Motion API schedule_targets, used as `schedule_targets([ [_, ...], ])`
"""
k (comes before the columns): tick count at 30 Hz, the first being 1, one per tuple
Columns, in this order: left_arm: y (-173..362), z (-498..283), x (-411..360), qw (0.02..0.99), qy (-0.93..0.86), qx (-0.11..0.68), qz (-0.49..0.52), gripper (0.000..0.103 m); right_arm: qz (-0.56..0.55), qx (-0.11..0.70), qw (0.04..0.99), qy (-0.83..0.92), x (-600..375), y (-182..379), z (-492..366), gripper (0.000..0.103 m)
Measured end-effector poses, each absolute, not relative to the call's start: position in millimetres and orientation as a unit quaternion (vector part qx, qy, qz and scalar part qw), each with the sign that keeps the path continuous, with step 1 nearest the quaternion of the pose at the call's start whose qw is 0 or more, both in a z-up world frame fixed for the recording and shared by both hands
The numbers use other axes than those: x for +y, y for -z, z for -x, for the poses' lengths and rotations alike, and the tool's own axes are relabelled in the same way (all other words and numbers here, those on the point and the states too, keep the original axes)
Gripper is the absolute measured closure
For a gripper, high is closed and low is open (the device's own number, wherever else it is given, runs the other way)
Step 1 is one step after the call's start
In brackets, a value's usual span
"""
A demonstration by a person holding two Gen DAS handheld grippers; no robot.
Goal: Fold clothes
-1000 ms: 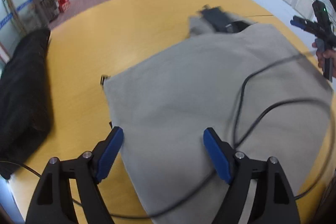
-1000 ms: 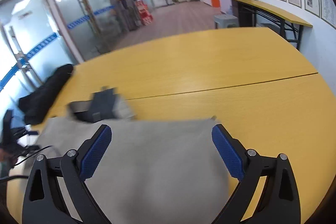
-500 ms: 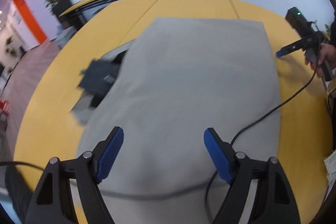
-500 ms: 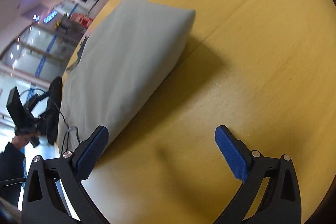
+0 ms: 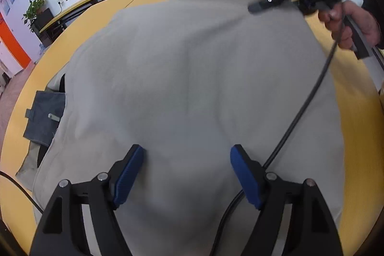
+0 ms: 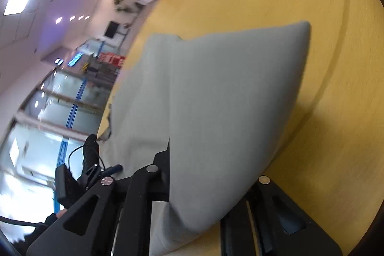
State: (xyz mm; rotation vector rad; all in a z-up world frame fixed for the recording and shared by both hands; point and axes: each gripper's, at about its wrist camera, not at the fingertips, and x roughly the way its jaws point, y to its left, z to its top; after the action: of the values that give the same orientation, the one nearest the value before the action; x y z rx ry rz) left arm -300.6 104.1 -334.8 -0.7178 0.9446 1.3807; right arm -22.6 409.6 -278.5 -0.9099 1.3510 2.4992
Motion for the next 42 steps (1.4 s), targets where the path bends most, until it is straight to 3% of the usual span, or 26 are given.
schedule_targets([
  [7, 329, 260, 151, 0.595, -0.621, 0.379, 0.342, 0.024, 0.298, 0.117, 0.040, -0.947, 402, 155, 10, 0.094],
  [10, 345, 243, 178, 0.586, -0.619, 0.386, 0.352, 0.020, 0.310, 0.007, 0.009, -0.951, 366, 142, -8, 0.094],
  [12, 350, 236, 191, 0.596, -0.620, 0.381, 0.340, 0.011, 0.313, -0.029, -0.011, -0.949, 339, 143, -11, 0.093],
  [20, 359, 228, 209, 0.611, -0.626, 0.363, 0.322, 0.001, 0.301, -0.021, -0.133, -0.944, 275, 179, -56, 0.088],
  [24, 359, 226, 208, 0.606, -0.636, 0.360, 0.315, 0.001, 0.304, 0.031, -0.121, -0.945, 288, 185, -65, 0.088],
  [25, 357, 225, 209, 0.606, -0.636, 0.362, 0.312, 0.002, 0.305, 0.047, -0.112, -0.945, 295, 182, -63, 0.089],
  [27, 345, 221, 207, 0.620, -0.637, 0.353, 0.290, 0.019, 0.305, 0.075, -0.096, -0.944, 309, 177, -64, 0.090],
  [32, 336, 216, 221, 0.641, -0.633, 0.353, 0.254, 0.019, 0.288, 0.124, -0.081, -0.946, 350, 154, -66, 0.091],
  [33, 350, 216, 230, 0.633, -0.621, 0.376, 0.269, 0.017, 0.285, 0.128, -0.090, -0.946, 350, 150, -63, 0.091],
  [36, 358, 225, 232, 0.636, -0.633, 0.345, 0.273, 0.002, 0.278, 0.135, -0.131, -0.942, 341, 141, -62, 0.091],
  [38, 357, 228, 229, 0.633, -0.637, 0.340, 0.279, 0.002, 0.275, 0.147, -0.161, -0.937, 331, 142, -57, 0.090],
  [40, 355, 226, 222, 0.626, -0.642, 0.346, 0.278, 0.005, 0.274, 0.162, -0.183, -0.930, 321, 148, -52, 0.089],
  [42, 349, 225, 196, 0.612, -0.643, 0.360, 0.287, 0.016, 0.268, 0.161, -0.204, -0.928, 311, 150, -54, 0.089],
])
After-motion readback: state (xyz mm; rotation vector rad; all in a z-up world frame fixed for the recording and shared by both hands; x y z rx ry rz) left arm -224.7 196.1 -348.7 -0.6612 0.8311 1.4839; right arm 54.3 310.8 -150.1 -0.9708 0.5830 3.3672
